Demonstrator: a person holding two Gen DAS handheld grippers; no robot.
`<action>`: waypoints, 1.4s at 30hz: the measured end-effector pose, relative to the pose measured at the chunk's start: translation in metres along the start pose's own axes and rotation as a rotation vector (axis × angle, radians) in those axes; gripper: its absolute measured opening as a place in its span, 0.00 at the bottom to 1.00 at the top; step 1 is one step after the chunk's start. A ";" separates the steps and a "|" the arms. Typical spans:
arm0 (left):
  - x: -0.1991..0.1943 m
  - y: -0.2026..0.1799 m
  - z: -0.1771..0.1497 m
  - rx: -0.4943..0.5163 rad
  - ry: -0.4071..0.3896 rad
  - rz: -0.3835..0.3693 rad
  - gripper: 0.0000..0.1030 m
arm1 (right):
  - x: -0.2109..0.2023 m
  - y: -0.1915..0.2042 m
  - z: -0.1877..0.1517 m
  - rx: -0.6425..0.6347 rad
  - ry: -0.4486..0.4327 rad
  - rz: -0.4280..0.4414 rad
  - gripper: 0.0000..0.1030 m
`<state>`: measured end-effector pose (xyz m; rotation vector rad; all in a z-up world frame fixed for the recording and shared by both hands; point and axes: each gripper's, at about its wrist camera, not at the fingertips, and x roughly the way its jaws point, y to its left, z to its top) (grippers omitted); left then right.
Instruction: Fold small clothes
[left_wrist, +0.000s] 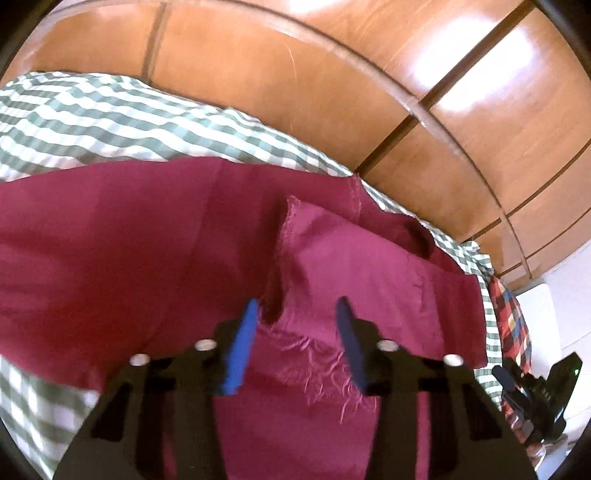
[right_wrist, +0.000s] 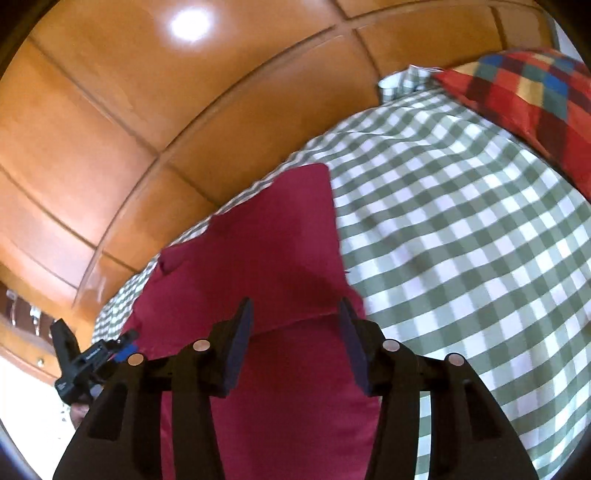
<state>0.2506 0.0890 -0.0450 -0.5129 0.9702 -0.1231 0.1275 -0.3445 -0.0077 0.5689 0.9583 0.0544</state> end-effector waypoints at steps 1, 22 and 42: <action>0.004 -0.002 0.001 0.008 0.006 0.006 0.21 | 0.002 0.002 0.003 -0.007 -0.007 0.007 0.46; -0.029 0.013 -0.016 0.019 -0.075 0.101 0.31 | 0.058 0.062 0.003 -0.298 0.024 -0.203 0.46; -0.200 0.249 -0.093 -0.565 -0.372 0.271 0.60 | 0.096 0.130 -0.101 -0.622 0.041 -0.290 0.76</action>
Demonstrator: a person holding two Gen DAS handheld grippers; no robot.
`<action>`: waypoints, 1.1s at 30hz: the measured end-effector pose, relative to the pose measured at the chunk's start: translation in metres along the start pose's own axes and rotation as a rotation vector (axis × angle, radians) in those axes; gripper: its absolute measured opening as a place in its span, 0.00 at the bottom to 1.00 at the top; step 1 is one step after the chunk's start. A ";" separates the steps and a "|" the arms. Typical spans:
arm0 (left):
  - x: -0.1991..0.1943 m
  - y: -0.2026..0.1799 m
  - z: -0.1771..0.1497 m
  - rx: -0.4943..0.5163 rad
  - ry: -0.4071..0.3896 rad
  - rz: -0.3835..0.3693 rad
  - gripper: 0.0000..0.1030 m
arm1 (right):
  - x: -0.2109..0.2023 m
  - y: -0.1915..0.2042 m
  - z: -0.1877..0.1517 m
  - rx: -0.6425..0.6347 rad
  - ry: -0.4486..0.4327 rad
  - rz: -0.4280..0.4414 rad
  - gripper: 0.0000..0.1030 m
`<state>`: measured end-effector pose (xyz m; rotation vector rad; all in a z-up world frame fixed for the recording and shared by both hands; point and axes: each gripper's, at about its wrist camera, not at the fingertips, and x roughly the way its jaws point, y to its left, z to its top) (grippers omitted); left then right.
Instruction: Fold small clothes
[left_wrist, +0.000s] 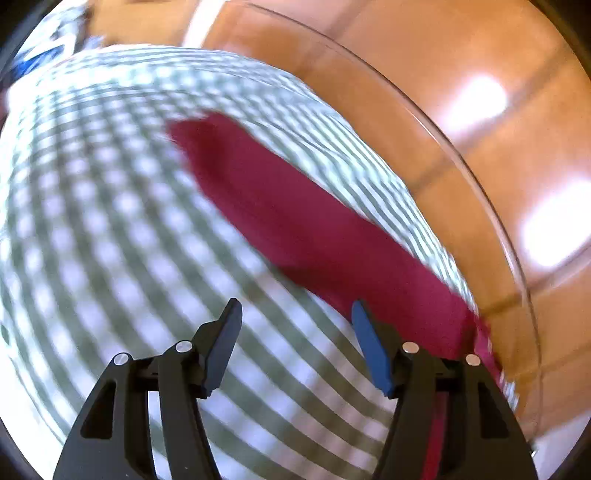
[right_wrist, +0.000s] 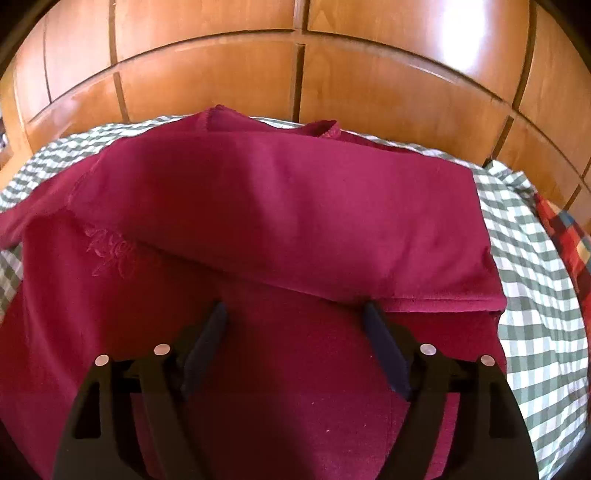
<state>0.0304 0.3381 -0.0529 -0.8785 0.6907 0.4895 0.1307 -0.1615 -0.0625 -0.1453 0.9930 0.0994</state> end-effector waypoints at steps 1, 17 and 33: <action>-0.001 0.010 0.008 -0.033 -0.010 0.000 0.60 | 0.000 -0.001 0.000 0.004 0.001 0.004 0.76; 0.044 0.029 0.086 -0.030 -0.030 0.096 0.07 | 0.002 0.006 -0.001 -0.024 0.003 -0.032 0.78; -0.008 -0.179 0.000 0.382 -0.014 -0.317 0.06 | 0.001 0.004 -0.002 -0.011 -0.005 -0.016 0.78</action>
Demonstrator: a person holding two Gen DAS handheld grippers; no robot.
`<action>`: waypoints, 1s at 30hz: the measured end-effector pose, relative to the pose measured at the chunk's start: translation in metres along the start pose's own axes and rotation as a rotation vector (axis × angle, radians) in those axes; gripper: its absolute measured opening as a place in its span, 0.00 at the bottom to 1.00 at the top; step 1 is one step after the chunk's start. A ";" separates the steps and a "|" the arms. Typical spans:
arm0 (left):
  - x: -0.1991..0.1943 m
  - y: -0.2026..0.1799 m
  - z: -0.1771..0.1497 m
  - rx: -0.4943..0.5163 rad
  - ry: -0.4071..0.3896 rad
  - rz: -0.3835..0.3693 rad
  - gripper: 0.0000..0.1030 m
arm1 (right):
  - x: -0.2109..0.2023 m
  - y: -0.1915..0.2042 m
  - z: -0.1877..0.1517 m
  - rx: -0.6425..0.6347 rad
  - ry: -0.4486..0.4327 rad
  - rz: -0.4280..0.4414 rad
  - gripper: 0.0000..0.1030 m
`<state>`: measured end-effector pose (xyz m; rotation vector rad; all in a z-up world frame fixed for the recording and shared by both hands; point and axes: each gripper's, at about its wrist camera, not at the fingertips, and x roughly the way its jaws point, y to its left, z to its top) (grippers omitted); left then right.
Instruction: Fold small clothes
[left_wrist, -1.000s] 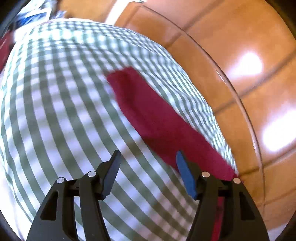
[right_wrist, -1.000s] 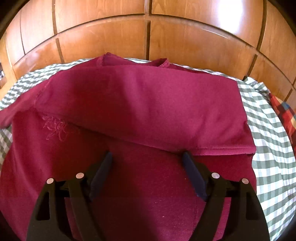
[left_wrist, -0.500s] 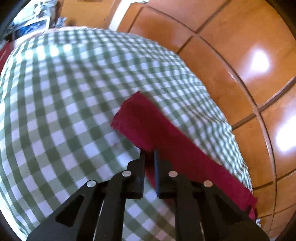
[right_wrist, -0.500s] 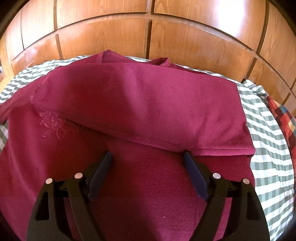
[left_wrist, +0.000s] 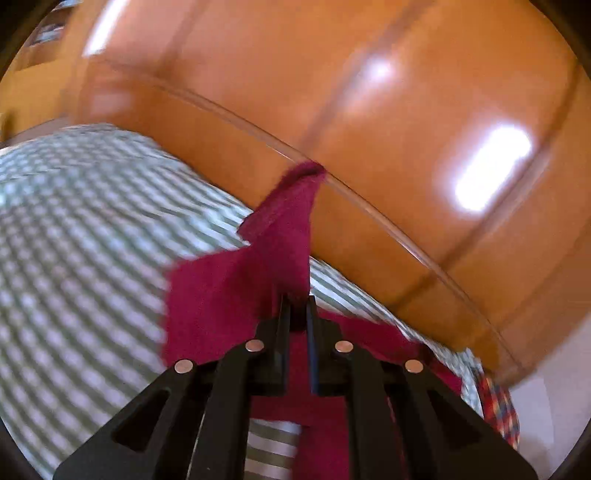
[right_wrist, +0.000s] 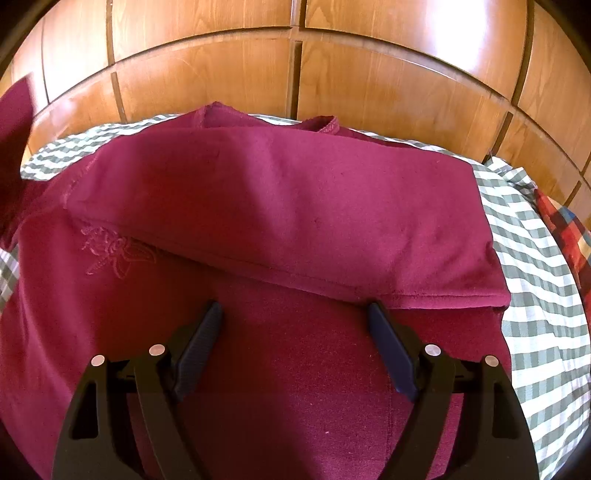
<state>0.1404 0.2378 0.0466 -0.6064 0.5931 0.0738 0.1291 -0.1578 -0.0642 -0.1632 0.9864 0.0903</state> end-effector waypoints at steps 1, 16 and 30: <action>0.011 -0.017 -0.009 0.031 0.027 -0.016 0.06 | 0.000 -0.001 0.000 0.002 -0.001 0.003 0.78; 0.065 -0.087 -0.103 0.218 0.251 -0.064 0.38 | -0.001 -0.004 0.000 0.024 -0.001 0.031 0.78; 0.025 -0.026 -0.154 0.156 0.266 0.022 0.37 | -0.009 0.053 0.074 0.173 0.046 0.478 0.61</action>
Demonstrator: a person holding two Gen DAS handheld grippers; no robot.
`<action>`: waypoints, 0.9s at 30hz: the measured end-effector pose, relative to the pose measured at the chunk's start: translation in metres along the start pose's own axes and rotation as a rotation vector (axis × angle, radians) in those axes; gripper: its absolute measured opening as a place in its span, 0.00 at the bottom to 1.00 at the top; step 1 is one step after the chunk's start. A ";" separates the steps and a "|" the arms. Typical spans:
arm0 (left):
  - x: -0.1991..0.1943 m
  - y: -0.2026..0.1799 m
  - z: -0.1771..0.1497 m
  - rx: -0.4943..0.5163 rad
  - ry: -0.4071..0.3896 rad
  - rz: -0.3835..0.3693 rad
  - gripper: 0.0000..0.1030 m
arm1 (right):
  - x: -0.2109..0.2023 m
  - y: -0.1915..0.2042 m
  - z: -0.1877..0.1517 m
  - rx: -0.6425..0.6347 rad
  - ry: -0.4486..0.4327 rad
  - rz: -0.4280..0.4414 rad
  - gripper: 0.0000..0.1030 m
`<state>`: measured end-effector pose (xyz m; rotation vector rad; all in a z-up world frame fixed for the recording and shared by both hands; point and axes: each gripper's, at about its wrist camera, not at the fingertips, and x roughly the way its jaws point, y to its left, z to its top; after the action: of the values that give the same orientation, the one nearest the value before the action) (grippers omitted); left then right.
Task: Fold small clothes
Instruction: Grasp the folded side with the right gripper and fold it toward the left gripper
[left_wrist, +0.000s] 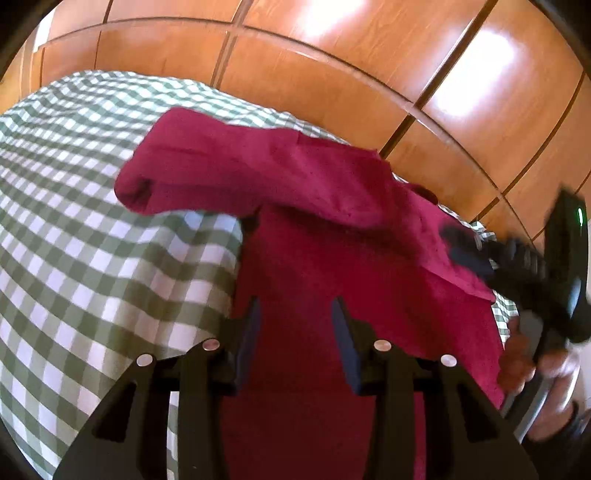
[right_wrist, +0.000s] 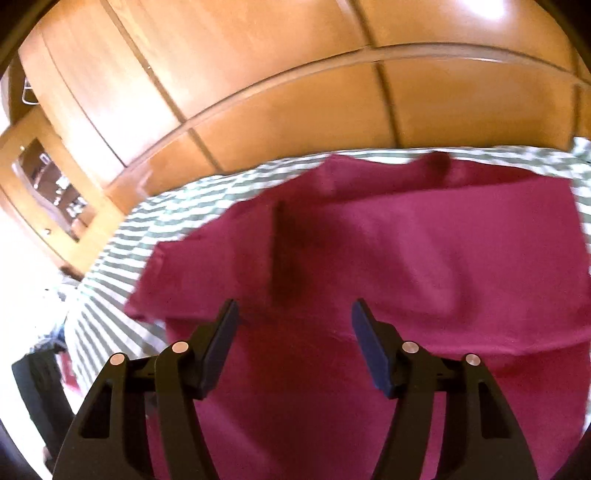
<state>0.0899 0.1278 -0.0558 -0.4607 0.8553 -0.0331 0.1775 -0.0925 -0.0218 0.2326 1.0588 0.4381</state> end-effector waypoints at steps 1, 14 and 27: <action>0.000 0.001 0.000 -0.003 -0.002 -0.004 0.37 | 0.011 0.004 0.003 0.011 0.027 0.004 0.61; 0.019 0.004 0.002 0.006 0.016 0.017 0.34 | -0.031 0.035 0.061 -0.064 -0.115 0.000 0.07; 0.018 0.001 0.003 0.025 0.021 0.044 0.34 | -0.086 -0.144 0.036 0.248 -0.141 -0.247 0.07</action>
<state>0.1041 0.1265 -0.0676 -0.4191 0.8842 -0.0083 0.2077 -0.2587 0.0069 0.3427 0.9877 0.0662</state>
